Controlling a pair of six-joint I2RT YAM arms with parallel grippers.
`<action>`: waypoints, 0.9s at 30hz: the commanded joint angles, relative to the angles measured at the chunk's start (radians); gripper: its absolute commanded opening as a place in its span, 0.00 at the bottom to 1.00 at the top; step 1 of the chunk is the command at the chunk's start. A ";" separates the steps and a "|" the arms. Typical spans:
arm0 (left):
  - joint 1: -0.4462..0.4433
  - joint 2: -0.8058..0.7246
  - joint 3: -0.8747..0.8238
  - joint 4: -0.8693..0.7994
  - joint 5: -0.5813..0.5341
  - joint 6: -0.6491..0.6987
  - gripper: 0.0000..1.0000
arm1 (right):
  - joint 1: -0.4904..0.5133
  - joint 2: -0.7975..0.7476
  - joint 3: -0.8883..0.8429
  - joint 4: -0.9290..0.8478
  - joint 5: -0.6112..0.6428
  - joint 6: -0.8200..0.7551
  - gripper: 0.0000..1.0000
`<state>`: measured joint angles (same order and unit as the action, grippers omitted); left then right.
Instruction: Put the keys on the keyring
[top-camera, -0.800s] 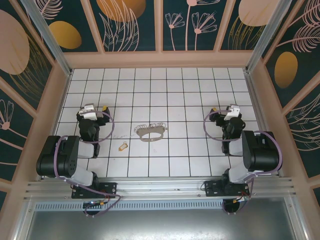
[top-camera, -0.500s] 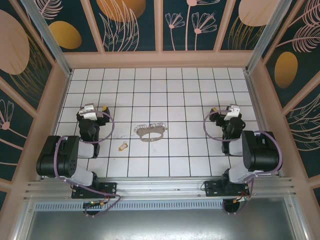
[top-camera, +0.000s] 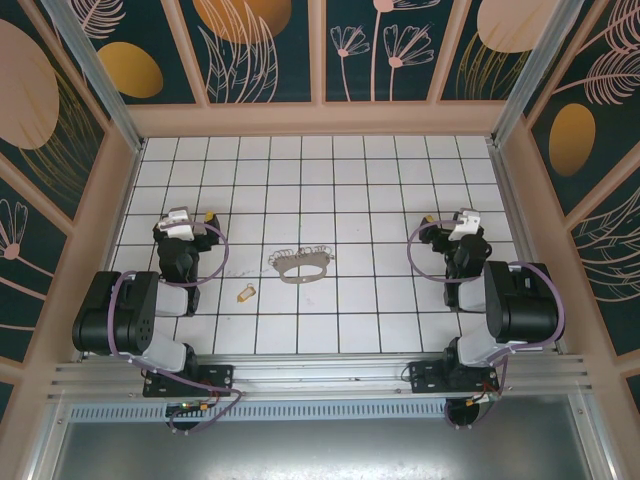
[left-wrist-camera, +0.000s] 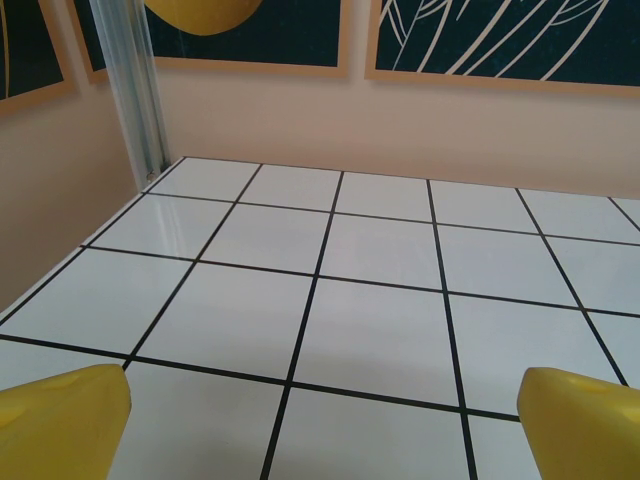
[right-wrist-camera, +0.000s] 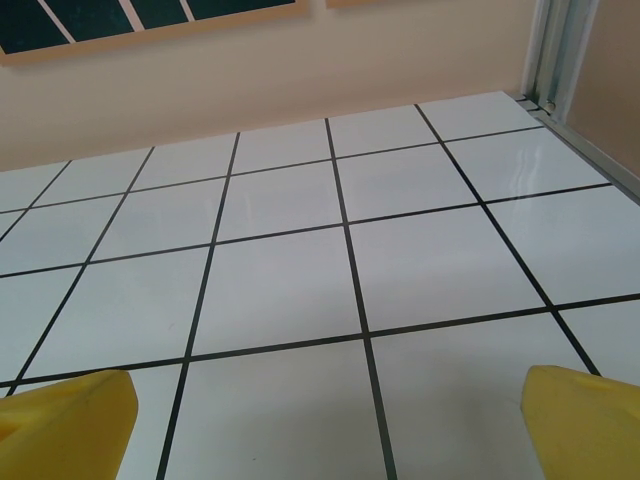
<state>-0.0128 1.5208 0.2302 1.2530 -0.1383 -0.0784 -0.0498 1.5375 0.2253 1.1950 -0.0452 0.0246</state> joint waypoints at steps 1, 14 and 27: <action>0.004 0.001 0.012 0.010 0.007 0.002 0.99 | -0.015 0.001 0.014 0.039 -0.036 0.002 0.99; 0.004 -0.164 0.083 -0.269 -0.033 -0.019 0.99 | -0.018 -0.212 0.219 -0.534 0.112 0.143 0.99; 0.003 -0.435 0.310 -0.829 0.070 -0.358 0.98 | 0.009 -0.340 0.363 -0.948 -0.060 0.508 0.85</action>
<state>-0.0128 1.1145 0.4664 0.6064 -0.1204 -0.2901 -0.0685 1.2308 0.5789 0.3408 0.0406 0.4831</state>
